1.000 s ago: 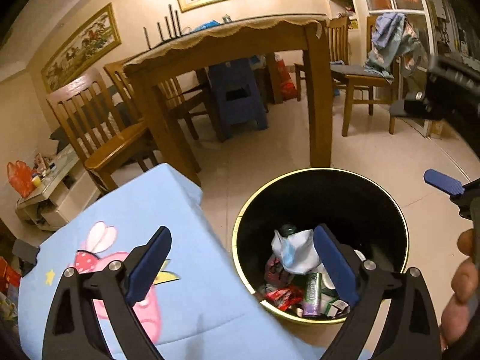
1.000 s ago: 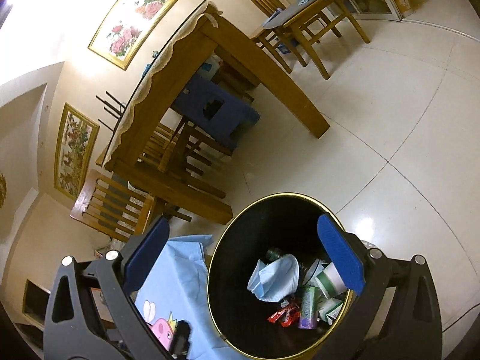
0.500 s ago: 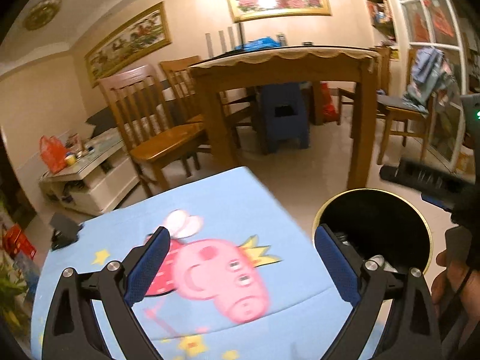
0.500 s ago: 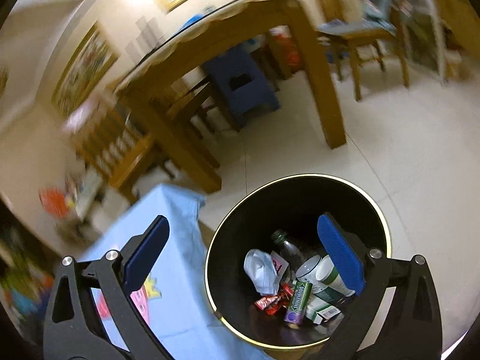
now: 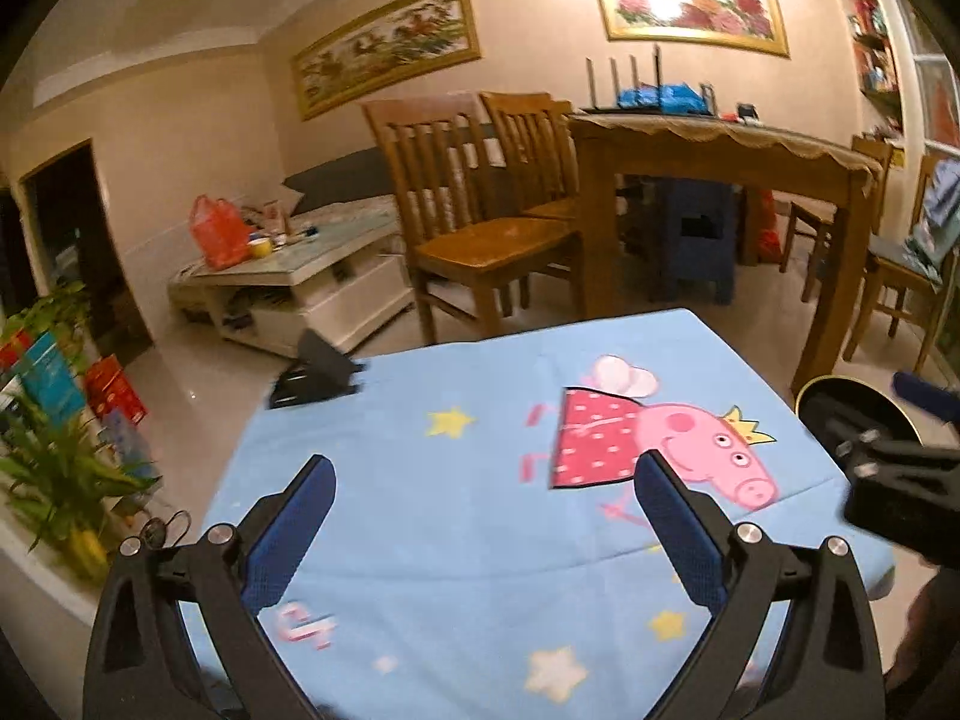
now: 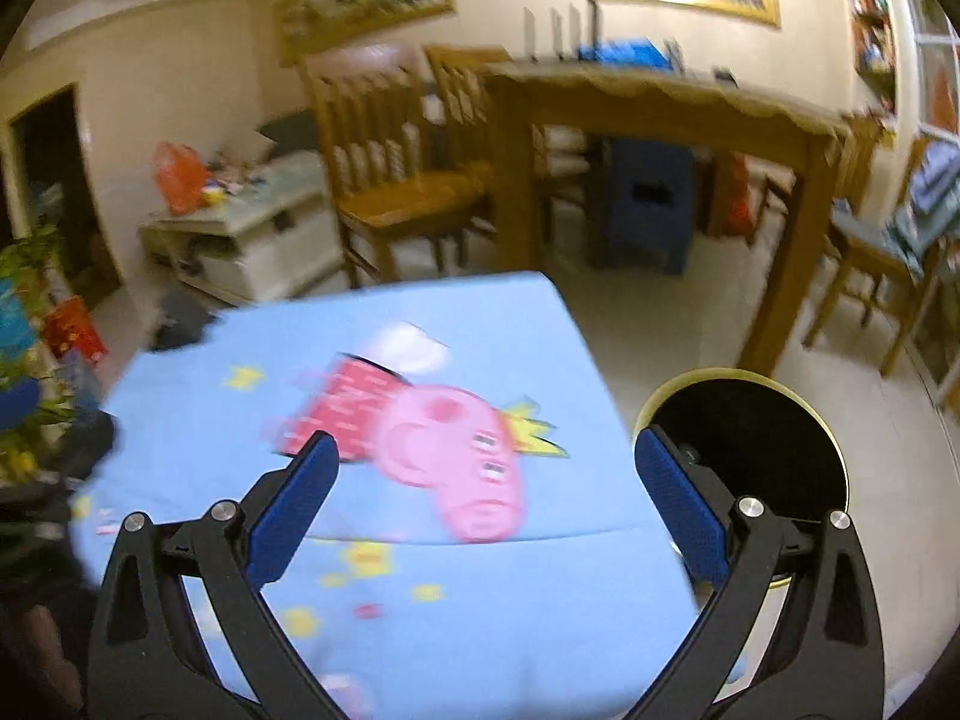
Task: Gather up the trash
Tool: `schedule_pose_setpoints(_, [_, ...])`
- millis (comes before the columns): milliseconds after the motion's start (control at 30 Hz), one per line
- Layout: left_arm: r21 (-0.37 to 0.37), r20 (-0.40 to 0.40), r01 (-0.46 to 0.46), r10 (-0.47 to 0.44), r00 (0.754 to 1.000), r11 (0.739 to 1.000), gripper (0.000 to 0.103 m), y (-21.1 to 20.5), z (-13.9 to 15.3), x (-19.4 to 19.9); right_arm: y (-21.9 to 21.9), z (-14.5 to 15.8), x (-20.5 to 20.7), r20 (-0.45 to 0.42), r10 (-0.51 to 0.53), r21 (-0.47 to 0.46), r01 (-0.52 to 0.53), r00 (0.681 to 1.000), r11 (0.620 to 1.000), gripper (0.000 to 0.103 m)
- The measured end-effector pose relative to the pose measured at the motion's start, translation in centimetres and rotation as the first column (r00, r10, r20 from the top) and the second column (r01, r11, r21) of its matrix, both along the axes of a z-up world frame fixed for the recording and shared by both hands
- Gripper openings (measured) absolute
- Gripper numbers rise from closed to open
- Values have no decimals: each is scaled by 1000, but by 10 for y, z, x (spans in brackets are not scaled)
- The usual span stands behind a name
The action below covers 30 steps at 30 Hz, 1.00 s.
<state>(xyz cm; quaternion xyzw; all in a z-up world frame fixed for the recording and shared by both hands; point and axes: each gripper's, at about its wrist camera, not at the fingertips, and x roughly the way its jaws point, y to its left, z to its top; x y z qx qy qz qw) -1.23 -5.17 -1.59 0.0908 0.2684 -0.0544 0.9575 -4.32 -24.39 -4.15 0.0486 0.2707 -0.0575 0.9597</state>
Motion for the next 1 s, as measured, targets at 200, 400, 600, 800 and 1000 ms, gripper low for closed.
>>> schedule_pose_setpoints(200, [-34,1,-57,57,998,998,96,41,14,-22,53,29,-34,16,36,-44,-35,999,998,98])
schedule_pose_setpoints(400, [-55,-12,-44,44,999,998,96,55,11,-35,65,22,-50,-23,34,-28,-34,999,999,98])
schedule_pose_setpoints(600, [-67,-10,-47,47,999,997,96,63,11,-40,61,23,-54,-35,34,-10,-35,999,999,98])
schedule_pose_setpoints(800, [-77,-18,-54,53,998,996,96,67,11,-37,63,26,-54,-40,44,-24,-45,998,999,98])
schedule_pose_setpoints(1000, [-81,-19,-53,52,998,995,96,69,11,-36,61,25,-53,-45,42,-23,-43,998,999,98])
